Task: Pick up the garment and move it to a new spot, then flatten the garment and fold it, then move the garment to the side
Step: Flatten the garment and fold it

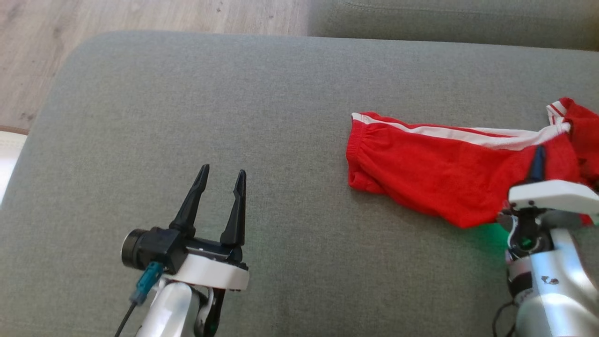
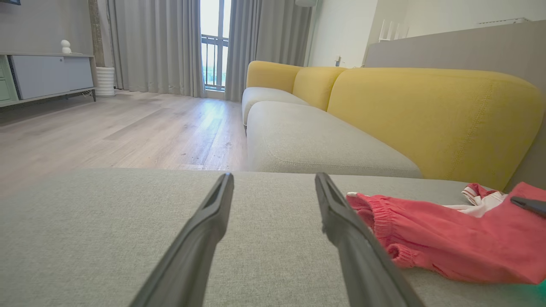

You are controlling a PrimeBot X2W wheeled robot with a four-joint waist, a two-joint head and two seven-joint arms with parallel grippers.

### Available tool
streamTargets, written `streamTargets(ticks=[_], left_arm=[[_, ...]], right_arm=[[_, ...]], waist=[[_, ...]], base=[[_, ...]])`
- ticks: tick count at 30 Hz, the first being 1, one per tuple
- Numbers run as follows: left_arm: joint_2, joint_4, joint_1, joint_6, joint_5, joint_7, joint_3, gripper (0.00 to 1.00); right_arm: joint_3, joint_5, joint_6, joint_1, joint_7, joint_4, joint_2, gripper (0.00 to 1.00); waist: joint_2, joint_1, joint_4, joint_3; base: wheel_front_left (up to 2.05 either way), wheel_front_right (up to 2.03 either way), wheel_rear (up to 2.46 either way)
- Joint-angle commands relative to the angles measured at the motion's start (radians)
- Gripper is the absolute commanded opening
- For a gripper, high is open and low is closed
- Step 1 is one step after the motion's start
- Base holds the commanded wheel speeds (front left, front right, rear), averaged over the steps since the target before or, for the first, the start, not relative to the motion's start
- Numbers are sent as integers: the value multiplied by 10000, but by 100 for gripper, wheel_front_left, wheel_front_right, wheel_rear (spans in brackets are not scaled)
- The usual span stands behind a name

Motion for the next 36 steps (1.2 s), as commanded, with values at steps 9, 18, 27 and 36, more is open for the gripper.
streamTargets(ticks=[9, 18, 27, 36], left_arm=[[68, -139, -118, -52, 133, -51, 246, 100], [68, -124, 67, -68, 170, -51, 220, 100], [68, -112, 64, -77, 166, -51, 161, 100], [68, -24, 41, -75, 172, -51, 154, 100]], right_arm=[[2622, 1680, -7, 313, 185, -1818, 37, 0], [4780, 2371, -7, 480, 179, -2504, 37, 0], [6600, 2716, -7, 176, 64, -2286, 37, 0], [7986, 2737, -7, -326, 72, -1031, 37, 100]], waist=[[0, 0, 278, -320], [0, 0, 554, -503], [0, 0, 817, -457], [0, 0, 979, -299]], base=[[0, 0, 0], [0, 0, 0], [0, 0, 0], [0, 0, 0]])
